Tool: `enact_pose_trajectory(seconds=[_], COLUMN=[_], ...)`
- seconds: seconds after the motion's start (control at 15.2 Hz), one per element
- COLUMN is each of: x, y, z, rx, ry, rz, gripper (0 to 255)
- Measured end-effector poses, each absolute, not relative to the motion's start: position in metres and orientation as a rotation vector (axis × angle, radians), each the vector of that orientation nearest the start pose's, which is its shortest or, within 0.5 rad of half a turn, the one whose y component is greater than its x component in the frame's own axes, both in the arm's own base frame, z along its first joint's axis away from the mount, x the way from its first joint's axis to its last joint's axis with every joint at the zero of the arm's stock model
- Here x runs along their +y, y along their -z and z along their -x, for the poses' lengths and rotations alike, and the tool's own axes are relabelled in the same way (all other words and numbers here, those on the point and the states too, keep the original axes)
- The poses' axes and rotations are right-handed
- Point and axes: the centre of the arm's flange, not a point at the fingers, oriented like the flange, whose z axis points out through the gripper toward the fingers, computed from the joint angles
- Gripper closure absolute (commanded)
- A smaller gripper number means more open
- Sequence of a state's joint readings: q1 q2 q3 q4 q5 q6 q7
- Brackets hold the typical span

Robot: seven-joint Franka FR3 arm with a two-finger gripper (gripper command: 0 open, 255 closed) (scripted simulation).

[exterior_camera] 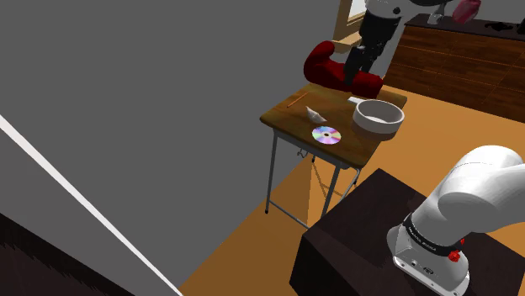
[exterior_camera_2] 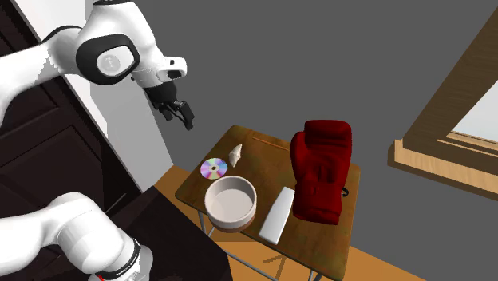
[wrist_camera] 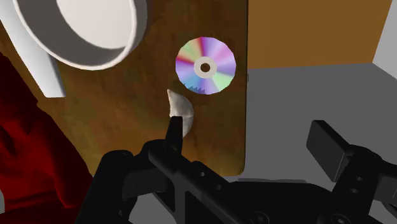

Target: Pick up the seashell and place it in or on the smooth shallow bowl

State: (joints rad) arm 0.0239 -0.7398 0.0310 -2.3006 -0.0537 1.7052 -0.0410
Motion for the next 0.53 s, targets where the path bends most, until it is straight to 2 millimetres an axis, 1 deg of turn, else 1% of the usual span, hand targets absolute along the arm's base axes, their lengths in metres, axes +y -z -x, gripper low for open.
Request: enact_pose_trajectory(seconds=[0.07, 0.13, 0.26, 0.53], x=[0.016, 0.015, 0.007, -0.008], y=[-0.615, -0.611, -0.597, -0.559], z=[-0.333, -0.338, -0.351, -0.387], rx=[-0.148, -0.148, -0.147, -0.145], ry=[0.232, 0.228, 0.217, 0.191], rz=[3.204, 3.203, 3.2, 3.192], gripper=[0, 0, 0, 0])
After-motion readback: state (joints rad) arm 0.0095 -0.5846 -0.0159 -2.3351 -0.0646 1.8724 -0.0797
